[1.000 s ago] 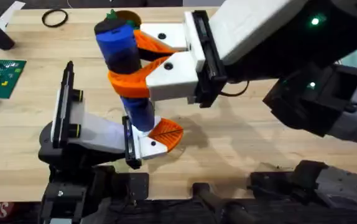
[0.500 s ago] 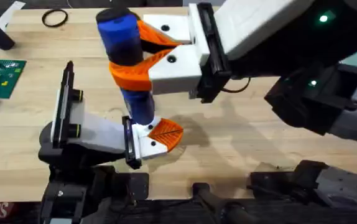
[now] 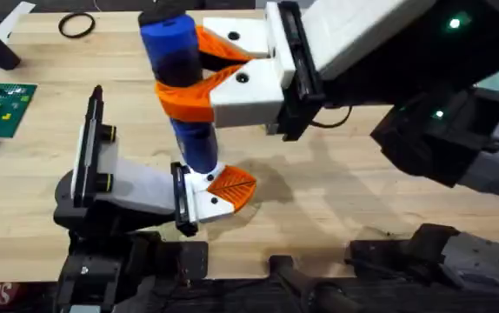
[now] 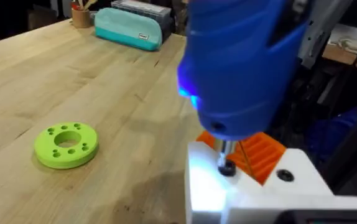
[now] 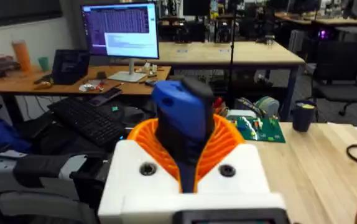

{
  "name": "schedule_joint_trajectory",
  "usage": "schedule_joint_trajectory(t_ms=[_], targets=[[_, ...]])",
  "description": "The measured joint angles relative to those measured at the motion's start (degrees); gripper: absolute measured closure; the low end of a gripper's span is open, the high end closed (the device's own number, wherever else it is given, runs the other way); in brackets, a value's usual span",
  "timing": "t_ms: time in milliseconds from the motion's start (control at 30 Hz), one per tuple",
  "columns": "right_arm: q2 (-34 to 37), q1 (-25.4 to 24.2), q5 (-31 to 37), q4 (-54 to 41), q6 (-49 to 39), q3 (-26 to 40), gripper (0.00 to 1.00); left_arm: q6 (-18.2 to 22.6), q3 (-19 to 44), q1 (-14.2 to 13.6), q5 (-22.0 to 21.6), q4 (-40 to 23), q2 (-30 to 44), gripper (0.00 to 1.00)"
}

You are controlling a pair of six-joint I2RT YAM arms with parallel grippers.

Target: Pick up the gripper from the table and insert it into the empty holder that is missing its gripper. Then pick up a screw, insert it into the mounting hole, and use the screwdriver to tighten it. Finally, clean up the table by picking up the vegetable and placing it into the bucket.

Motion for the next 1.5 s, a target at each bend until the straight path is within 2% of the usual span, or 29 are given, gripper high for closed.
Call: schedule_joint_trajectory(t_ms=[1500], targets=[[0.0, -0.4, -0.7, -3.7, 1.3, 0.4, 0.934, 0.0, 0.0, 0.0, 0.0, 0.0, 0.0, 0.991]])
